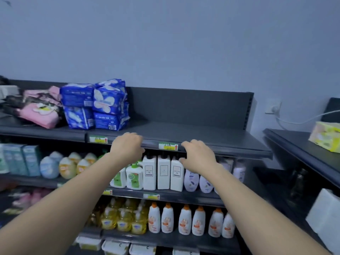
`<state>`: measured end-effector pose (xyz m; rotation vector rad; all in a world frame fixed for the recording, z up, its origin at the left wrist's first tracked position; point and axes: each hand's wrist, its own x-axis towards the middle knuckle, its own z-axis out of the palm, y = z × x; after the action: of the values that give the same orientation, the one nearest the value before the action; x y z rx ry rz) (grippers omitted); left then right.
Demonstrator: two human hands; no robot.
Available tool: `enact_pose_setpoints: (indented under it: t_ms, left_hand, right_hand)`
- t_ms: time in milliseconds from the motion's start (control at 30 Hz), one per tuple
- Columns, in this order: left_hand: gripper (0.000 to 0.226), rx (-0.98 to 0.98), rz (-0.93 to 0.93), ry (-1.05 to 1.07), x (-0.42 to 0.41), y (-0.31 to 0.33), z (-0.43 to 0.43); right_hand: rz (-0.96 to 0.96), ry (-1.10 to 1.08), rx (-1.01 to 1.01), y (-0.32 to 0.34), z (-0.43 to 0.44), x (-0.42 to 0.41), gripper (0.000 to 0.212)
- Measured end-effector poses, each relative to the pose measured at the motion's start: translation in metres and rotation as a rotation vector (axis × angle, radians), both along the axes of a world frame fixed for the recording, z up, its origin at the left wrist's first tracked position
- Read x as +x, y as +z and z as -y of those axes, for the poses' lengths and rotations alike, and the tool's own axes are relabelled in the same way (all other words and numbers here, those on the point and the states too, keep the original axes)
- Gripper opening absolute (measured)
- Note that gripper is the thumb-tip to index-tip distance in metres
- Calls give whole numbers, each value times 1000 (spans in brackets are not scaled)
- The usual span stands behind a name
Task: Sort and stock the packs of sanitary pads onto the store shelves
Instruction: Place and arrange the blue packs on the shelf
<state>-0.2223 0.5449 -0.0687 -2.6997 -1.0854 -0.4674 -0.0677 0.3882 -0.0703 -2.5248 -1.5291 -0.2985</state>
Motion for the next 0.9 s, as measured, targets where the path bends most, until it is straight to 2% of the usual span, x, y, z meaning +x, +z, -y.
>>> enact_pose_setpoints:
  t_ms: [400, 600, 800, 900]
  left_hand:
    - [28, -7, 47, 196, -18, 4, -128]
    - [39, -3, 112, 304, -11, 15, -201]
    - [42, 11, 165, 372, -10, 26, -268]
    - [45, 47, 193, 387, -16, 29, -296]
  right_hand:
    - [37, 262, 27, 2, -172, -11, 51]
    - [57, 369, 92, 18, -258, 5, 51]
    - [13, 445, 168, 33, -340, 15, 50]
    - [-71, 455, 238, 38, -375, 17, 62]
